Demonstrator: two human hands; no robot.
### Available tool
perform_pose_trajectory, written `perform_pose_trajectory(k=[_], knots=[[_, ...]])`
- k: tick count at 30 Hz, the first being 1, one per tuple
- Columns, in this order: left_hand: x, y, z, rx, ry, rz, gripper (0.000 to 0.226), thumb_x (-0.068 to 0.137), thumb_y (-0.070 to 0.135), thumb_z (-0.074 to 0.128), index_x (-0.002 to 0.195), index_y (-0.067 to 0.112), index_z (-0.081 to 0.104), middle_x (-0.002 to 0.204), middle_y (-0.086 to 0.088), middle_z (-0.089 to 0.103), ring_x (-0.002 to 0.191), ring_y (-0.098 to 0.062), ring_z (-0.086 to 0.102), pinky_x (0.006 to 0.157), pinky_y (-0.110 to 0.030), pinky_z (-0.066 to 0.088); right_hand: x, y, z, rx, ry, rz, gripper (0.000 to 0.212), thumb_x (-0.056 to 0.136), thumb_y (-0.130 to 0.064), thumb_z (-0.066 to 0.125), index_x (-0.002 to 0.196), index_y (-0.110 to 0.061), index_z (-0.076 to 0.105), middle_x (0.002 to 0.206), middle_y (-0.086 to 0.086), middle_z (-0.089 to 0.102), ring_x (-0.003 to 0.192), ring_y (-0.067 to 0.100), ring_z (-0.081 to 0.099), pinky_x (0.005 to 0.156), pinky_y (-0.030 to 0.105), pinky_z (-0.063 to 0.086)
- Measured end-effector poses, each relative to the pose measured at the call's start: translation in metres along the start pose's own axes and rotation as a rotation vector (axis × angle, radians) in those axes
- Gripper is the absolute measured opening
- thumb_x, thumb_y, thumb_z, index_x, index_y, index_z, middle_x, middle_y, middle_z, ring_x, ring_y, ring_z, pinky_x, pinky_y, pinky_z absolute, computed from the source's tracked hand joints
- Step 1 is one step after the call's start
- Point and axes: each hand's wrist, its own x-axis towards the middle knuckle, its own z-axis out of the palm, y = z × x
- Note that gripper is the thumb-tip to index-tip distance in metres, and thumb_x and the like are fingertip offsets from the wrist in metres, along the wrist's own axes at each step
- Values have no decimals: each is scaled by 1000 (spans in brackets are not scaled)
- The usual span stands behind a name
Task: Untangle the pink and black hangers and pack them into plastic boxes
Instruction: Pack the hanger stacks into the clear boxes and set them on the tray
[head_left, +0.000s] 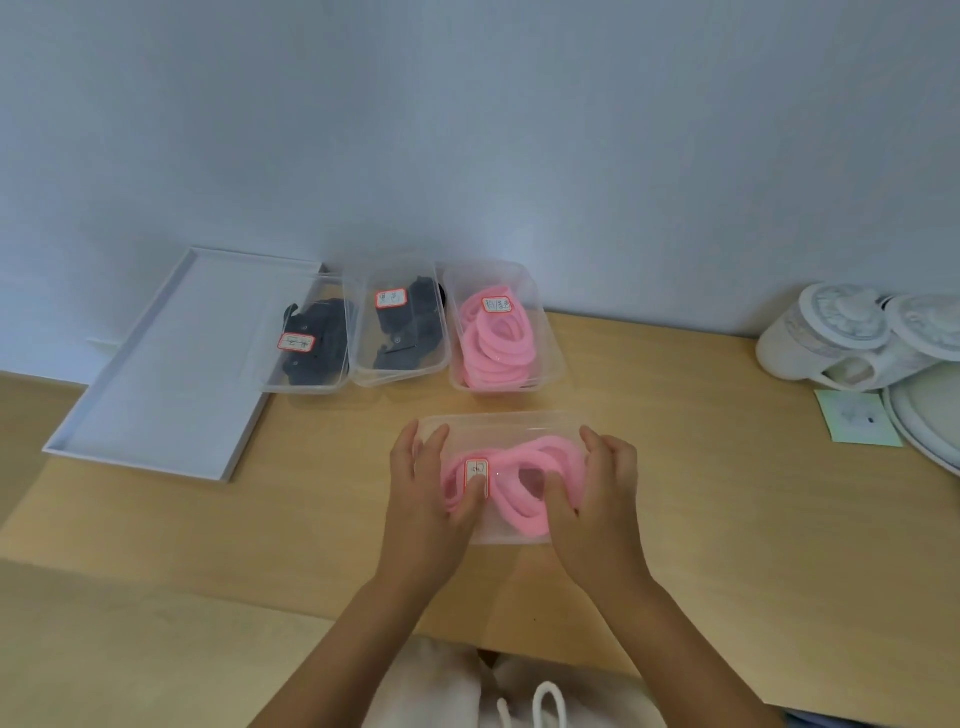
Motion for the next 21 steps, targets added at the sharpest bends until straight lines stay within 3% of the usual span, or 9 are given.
perform_pose_trajectory(k=[2, 4, 8, 11, 13, 17, 19, 21], knots=[[7, -2, -1, -6, 6, 10, 57, 88, 23, 64, 139, 9, 41, 152, -8, 20, 137, -16, 26, 99, -9, 19, 4, 0, 2, -34, -12, 21, 57, 90, -19, 54, 140, -7, 32, 135, 7, 31, 117, 14, 34, 96, 21, 29], [11, -5, 0, 49, -38, 24, 61, 88, 28, 63, 140, 9, 39, 153, -8, 21, 138, -16, 24, 100, -9, 16, 8, 5, 4, -172, -57, 70, 61, 89, -31, 55, 140, -9, 32, 135, 9, 32, 123, 23, 31, 101, 32, 30], [6, -9, 9, 214, -96, 36, 74, 84, 53, 46, 139, 4, 41, 152, -17, 26, 140, -31, 24, 110, -32, 20, 5, 11, 3, -382, -86, 89, 62, 88, -49, 52, 135, -11, 37, 136, 11, 35, 123, 27, 31, 98, 37, 29], [2, -8, 13, 260, -114, 0, 90, 76, 63, 23, 143, 4, 34, 153, -15, 23, 141, -30, 19, 113, -34, 17, 5, 16, 5, -410, -150, 59, 66, 90, -51, 45, 140, -11, 29, 152, 10, 17, 138, 25, 16, 108, 38, 22], [2, -8, 12, 289, -137, -20, 91, 76, 63, 20, 146, 5, 29, 154, -14, 21, 142, -27, 20, 113, -30, 16, 8, 19, 5, -414, -211, 51, 70, 92, -52, 39, 146, -12, 19, 158, 6, 2, 144, 20, 4, 113, 35, 15], [3, -12, 14, 465, -216, -12, 72, 91, 53, 28, 132, -3, 49, 136, -24, 48, 121, -39, 52, 99, -49, 39, 7, 24, 7, -467, -278, 53, 83, 85, -67, 13, 150, -15, 3, 158, 2, -10, 146, 17, -2, 114, 35, 12], [1, -10, 15, 494, -256, -39, 76, 94, 56, 19, 130, -3, 50, 134, -24, 51, 117, -40, 55, 92, -54, 45, 7, 27, 8, -517, -281, 52, 93, 71, -69, -4, 150, -19, -3, 158, 1, -13, 146, 20, -1, 114, 36, 15], [2, -10, 16, 538, -309, -48, 78, 89, 58, 27, 128, -4, 52, 132, -25, 52, 114, -41, 57, 87, -55, 48, 6, 29, 9, -573, -286, 45, 94, 67, -67, -11, 149, -21, -6, 158, 2, -13, 146, 22, 2, 113, 38, 15]])
